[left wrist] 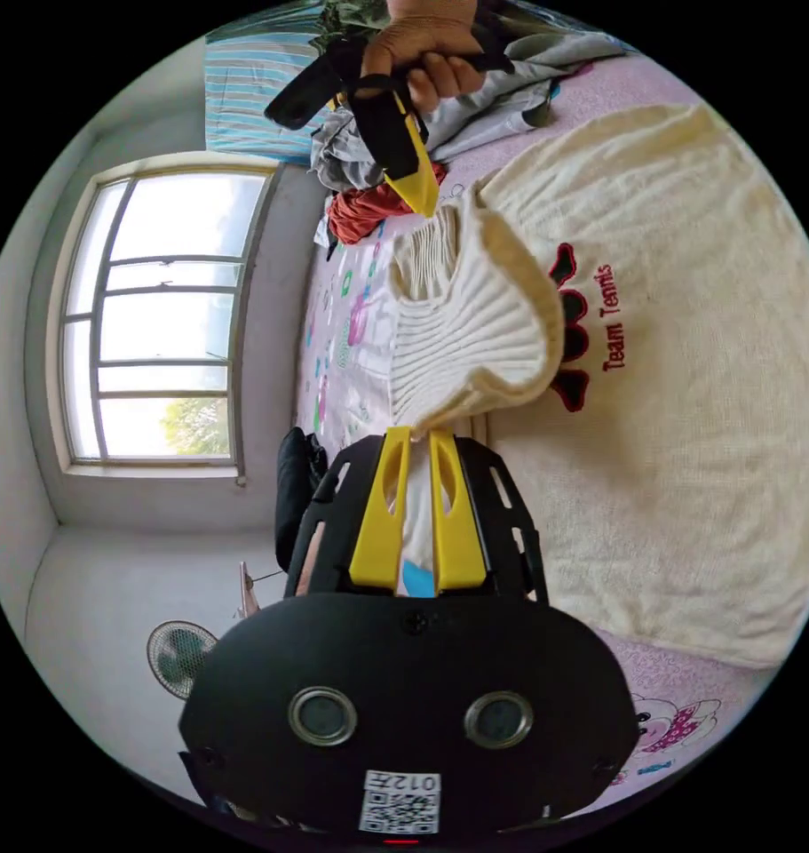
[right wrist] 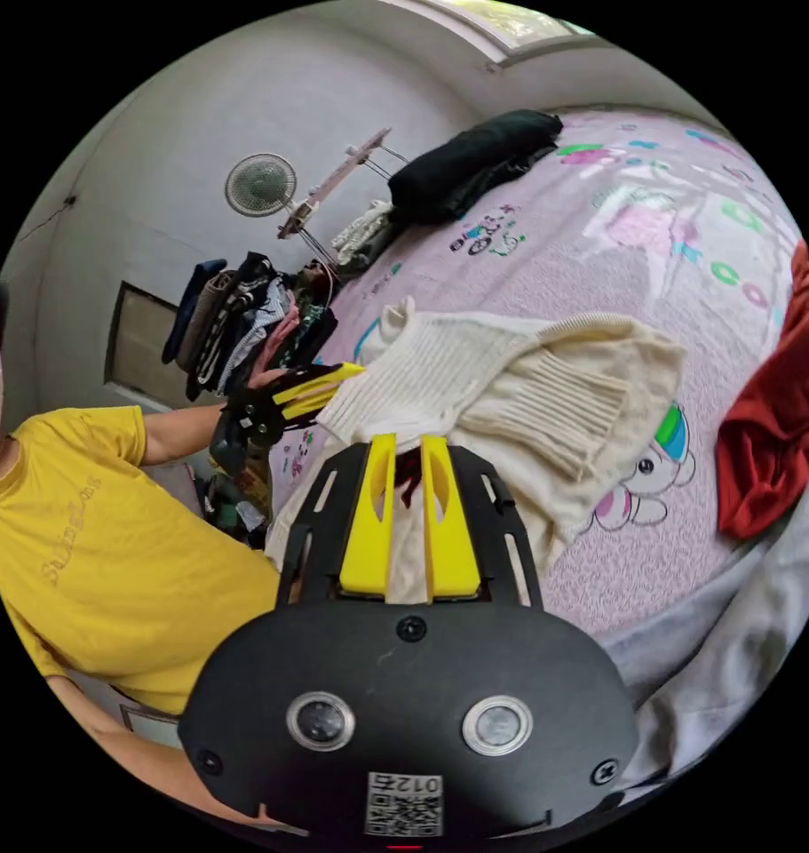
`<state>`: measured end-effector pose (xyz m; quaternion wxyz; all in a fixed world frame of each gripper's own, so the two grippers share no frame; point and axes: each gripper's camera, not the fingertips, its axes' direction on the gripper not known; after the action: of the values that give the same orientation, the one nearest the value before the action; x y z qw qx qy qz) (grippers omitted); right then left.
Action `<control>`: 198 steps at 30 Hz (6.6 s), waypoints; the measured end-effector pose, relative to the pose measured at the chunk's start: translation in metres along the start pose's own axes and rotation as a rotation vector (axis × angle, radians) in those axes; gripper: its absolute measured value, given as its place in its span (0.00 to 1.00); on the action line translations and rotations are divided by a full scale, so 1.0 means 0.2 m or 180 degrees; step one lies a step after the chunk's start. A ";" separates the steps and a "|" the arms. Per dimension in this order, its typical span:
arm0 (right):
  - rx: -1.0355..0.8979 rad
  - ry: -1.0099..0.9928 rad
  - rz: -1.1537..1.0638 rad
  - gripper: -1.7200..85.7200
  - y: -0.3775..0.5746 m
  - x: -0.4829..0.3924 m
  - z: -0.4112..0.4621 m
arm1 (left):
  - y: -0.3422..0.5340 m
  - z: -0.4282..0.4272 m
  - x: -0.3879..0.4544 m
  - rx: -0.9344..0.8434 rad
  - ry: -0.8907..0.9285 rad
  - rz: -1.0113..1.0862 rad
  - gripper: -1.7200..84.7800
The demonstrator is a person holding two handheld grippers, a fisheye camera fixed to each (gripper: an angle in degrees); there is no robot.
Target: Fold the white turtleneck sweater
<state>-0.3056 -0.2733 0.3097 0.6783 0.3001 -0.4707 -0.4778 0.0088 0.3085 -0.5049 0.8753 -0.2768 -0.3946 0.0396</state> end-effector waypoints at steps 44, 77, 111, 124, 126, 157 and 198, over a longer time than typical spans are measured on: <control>0.0177 0.0833 0.1012 0.04 -0.07 -0.10 0.28 | 0.66 1.75 -1.36 -0.0934 0.2725 -0.2718 0.08; 0.0297 0.1357 0.1022 0.04 0.04 -0.11 0.28 | 0.84 2.20 -1.36 -0.1077 0.3750 -0.2232 0.08; -0.0025 0.0487 0.1944 0.10 2.17 -0.87 0.12 | 1.54 -0.11 0.14 -0.1302 0.4622 -0.4669 0.13; -0.0192 0.0327 0.1771 0.10 2.34 -0.90 0.02 | 1.59 -0.29 0.21 -0.1594 0.4285 -0.4582 0.10; -0.0194 0.0323 0.1802 0.09 2.36 -0.89 0.00 | 1.60 -0.31 0.25 -0.1658 0.4387 -0.4561 0.09; 0.0846 -0.1816 0.1742 0.05 2.85 -1.15 -0.90 | 2.48 -1.18 0.22 0.0957 0.5395 -0.6315 0.05; 0.0557 0.0645 0.1837 0.12 1.12 -0.32 -0.33 | 1.80 0.67 -0.31 -0.1027 0.4248 -0.4677 0.11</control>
<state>-0.1689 -0.1346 0.4551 0.8009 0.2574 -0.5058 -0.1910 -0.0761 0.6548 -0.6599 0.6769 -0.0456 0.1029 -0.7274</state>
